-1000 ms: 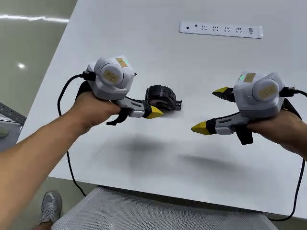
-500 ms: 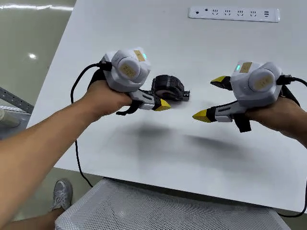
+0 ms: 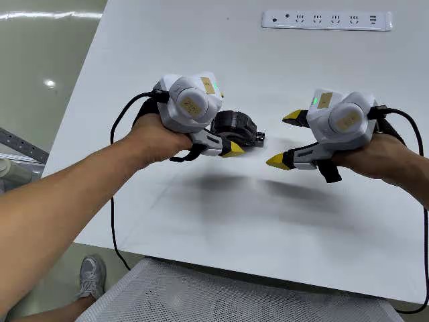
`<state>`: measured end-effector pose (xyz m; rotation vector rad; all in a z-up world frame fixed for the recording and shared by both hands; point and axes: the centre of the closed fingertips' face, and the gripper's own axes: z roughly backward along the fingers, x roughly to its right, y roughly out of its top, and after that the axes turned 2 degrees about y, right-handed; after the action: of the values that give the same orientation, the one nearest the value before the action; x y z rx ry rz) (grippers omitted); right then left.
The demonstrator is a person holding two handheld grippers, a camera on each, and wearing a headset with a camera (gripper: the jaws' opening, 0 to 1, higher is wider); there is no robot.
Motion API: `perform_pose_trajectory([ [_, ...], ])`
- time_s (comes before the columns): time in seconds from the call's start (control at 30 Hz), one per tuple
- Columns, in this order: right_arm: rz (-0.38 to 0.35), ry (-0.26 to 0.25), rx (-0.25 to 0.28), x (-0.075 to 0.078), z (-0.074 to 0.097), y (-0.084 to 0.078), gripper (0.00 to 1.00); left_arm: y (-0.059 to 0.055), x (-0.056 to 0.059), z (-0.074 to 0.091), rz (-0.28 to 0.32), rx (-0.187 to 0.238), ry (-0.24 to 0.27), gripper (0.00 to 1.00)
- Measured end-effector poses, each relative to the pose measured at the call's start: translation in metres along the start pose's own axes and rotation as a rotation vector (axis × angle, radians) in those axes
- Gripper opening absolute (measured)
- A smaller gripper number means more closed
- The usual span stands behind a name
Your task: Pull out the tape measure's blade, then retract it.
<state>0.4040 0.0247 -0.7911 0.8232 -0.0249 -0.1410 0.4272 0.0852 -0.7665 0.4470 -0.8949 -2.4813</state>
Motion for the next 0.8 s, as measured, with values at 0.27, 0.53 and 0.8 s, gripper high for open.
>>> perform_pose_trajectory([
  [0.27,0.075,0.000,-0.012,0.005,-0.018,-0.002,0.44,-0.011,-0.003,-0.010,-0.069,-0.035,-0.016,0.62],
  [0.53,0.110,0.023,-0.021,0.010,-0.037,0.000,0.35,-0.017,-0.005,-0.013,-0.110,-0.056,-0.031,0.56],
  [0.8,0.131,0.053,-0.050,0.012,-0.050,-0.008,0.30,-0.015,-0.003,-0.015,-0.157,-0.064,-0.063,0.51],
])
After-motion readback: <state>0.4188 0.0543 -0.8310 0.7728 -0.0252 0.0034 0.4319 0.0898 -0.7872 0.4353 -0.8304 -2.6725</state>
